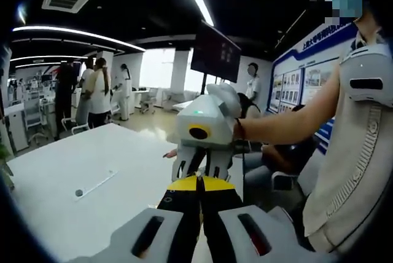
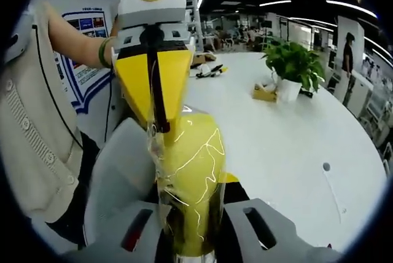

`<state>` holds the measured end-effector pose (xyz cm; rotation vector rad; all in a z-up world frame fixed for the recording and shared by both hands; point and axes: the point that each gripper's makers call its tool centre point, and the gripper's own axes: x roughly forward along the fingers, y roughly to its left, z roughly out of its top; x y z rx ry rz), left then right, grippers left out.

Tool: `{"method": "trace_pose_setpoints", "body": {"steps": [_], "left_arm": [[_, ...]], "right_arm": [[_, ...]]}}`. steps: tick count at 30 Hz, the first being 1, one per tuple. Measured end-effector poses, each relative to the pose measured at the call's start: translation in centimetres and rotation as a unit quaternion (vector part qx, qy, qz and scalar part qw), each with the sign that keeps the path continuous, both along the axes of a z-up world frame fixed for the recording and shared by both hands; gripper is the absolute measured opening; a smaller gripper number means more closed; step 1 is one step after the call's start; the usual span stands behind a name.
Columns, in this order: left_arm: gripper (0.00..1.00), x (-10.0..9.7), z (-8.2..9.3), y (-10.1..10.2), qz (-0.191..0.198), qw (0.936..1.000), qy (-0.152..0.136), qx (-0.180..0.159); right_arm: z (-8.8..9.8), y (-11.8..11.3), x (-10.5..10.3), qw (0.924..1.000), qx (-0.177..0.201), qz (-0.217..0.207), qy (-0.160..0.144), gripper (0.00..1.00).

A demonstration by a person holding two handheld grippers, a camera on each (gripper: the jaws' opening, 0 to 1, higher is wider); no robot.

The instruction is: Compare the silicone blocks by pressing each to a similar depth, holding the contact briefly, and releasing to observe deformation and rebound differences across the visible hardness samples.

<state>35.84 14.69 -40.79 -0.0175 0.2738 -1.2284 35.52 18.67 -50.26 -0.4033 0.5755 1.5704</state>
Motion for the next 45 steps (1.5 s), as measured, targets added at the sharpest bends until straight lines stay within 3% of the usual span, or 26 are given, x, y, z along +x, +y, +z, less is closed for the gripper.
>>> {"method": "trace_pose_setpoints", "body": {"steps": [1, 16, 45], "left_arm": [[0.00, 0.0, 0.0, -0.1, -0.001, 1.0000, 0.000, 0.000], [0.00, 0.1, -0.1, 0.5, 0.012, 0.9999, 0.001, 0.007], [0.00, 0.4, -0.5, 1.5, 0.020, 0.9997, 0.005, 0.012]], "right_arm": [[0.0, -0.1, -0.5, 0.9997, -0.003, -0.002, 0.025, 0.07], [0.0, 0.7, -0.1, 0.9996, 0.027, 0.008, 0.008, 0.12], [-0.6, 1.4, -0.1, 0.9993, 0.010, 0.031, 0.015, 0.21]]}}
